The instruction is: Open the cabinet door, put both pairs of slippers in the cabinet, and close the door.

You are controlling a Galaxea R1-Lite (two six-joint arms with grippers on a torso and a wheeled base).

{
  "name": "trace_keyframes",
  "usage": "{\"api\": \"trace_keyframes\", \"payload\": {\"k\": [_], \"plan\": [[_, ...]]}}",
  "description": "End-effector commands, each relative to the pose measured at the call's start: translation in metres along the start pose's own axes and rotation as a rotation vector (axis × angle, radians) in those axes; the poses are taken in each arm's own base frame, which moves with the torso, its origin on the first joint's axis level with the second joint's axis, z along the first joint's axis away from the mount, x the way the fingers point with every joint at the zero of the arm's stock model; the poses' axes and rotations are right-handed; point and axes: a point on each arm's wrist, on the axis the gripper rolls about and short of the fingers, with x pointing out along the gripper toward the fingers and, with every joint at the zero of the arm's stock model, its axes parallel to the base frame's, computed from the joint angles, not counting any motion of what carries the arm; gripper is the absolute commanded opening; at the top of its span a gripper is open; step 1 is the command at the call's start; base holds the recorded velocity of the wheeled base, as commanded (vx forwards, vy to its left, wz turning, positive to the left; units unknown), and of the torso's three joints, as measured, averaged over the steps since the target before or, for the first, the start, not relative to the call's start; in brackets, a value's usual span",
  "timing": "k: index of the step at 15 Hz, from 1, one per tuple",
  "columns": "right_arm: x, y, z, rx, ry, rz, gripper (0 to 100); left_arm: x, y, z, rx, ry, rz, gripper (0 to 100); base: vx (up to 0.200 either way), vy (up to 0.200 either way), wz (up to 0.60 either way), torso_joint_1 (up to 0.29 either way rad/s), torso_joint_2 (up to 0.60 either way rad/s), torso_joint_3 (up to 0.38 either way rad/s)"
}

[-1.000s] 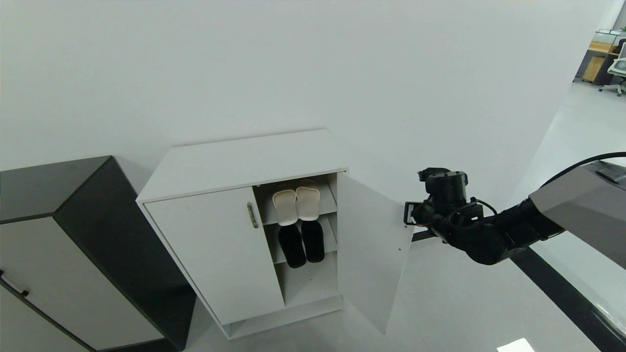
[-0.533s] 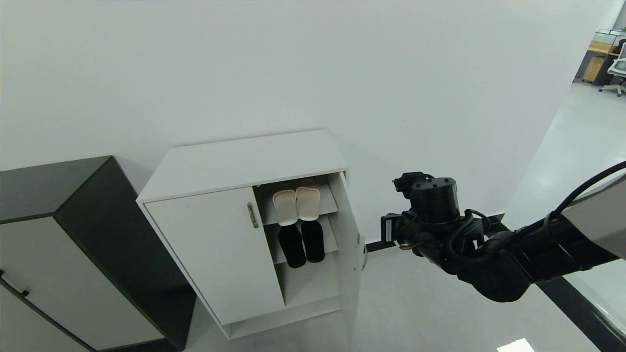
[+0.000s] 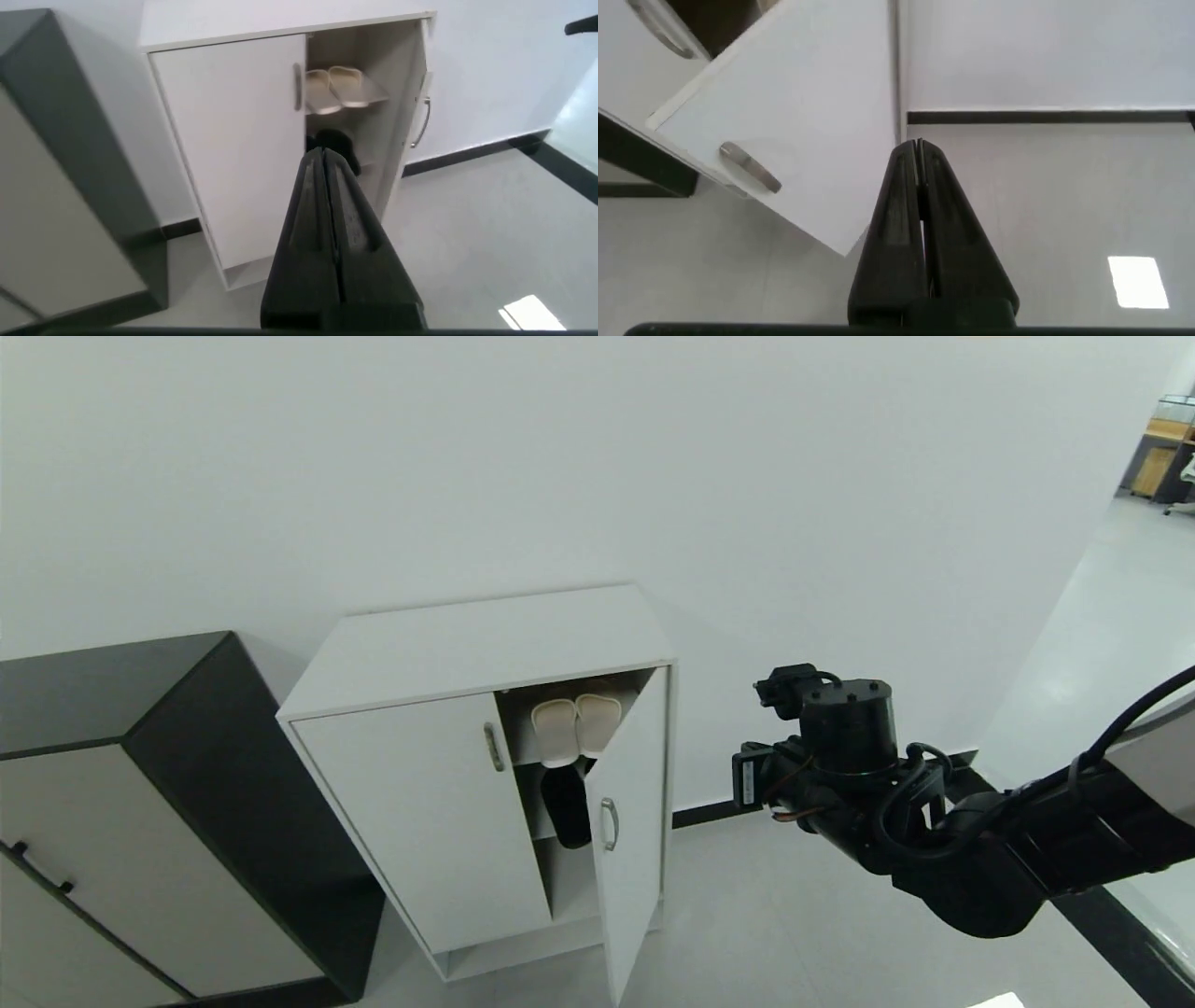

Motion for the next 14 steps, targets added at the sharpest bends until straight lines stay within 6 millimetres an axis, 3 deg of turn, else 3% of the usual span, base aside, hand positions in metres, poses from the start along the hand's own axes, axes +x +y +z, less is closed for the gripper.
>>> {"api": "trace_keyframes", "payload": {"k": [1, 4, 10, 14], "plan": [[-0.001, 0.001, -0.001, 0.0, 0.002, 0.004, 0, 0.0, 0.0, 0.0, 0.001, 0.001, 0.0, 0, 0.0, 0.0, 0.6, -0.002, 0.01, 0.007], [-0.001, 0.001, -0.001, 0.001, 0.003, 0.003, 0, 0.0, 0.0, 0.0, 0.001, 0.001, 0.0, 0, 0.0, 0.0, 0.6, 0.002, 0.01, 0.002], [-0.002, 0.0, -0.01, -0.015, -0.027, 0.038, 0, 0.0, 0.0, 0.0, -0.001, 0.001, 0.002, 0, 0.0, 0.0, 0.0, 0.0, 0.0, 0.0], [-0.021, -0.008, -0.041, -0.119, -0.005, 0.258, 0, 0.0, 0.0, 0.0, -0.001, 0.001, 0.0, 0, 0.0, 0.0, 0.0, 0.0, 0.0, 0.0]]}}
